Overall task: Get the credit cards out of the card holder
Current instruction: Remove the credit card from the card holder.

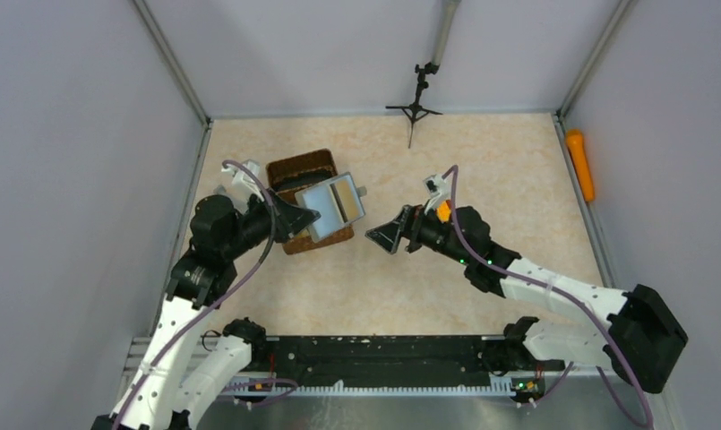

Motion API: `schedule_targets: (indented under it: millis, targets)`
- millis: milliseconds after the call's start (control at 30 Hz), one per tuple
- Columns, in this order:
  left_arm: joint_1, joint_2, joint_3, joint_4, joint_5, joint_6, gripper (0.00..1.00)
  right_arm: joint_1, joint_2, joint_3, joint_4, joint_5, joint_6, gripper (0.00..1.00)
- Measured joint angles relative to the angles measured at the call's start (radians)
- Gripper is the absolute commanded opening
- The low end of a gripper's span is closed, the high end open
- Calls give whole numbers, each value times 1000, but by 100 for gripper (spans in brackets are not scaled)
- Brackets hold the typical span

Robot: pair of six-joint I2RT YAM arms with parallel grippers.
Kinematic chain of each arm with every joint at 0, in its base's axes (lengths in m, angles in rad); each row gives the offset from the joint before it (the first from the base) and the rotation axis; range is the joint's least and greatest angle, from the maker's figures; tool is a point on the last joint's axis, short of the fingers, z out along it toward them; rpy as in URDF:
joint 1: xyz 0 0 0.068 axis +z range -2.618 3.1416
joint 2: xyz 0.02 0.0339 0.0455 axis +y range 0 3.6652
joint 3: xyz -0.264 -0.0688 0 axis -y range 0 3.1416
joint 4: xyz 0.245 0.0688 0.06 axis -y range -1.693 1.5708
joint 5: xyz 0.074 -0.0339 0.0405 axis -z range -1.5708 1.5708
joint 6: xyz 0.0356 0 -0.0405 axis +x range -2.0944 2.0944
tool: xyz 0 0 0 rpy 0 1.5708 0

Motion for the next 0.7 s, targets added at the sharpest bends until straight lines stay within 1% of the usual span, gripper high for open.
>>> schedule_targets:
  millis: [67, 167, 300, 433, 500, 533, 600, 667, 700]
  targets:
    - [0, 1, -52, 78, 57, -42, 0, -3, -78, -55, 21, -2, -1, 97]
    - [0, 12, -114, 192, 146, -121, 0, -12, -151, -95, 43, -6, 9, 97]
    - [0, 44, -189, 385, 271, -245, 0, -26, -186, -97, 56, -6, 38, 97]
    - [-2, 48, -243, 526, 347, -340, 0, -33, -219, -116, 93, -3, 82, 97]
    - [-6, 48, -260, 589, 379, -374, 0, -40, -236, -127, 107, -3, 108, 93]
    - [-8, 48, -269, 624, 397, -394, 0, -45, -242, -131, 113, -4, 122, 91]
    - [-16, 51, -283, 682, 427, -425, 0, -55, -248, -137, 131, -13, 151, 79]
    - [-26, 57, -295, 738, 455, -451, 0, -65, -249, -142, 158, -31, 183, 59]
    - [-31, 59, -301, 757, 461, -459, 0, -70, -249, -146, 178, -44, 205, 52]
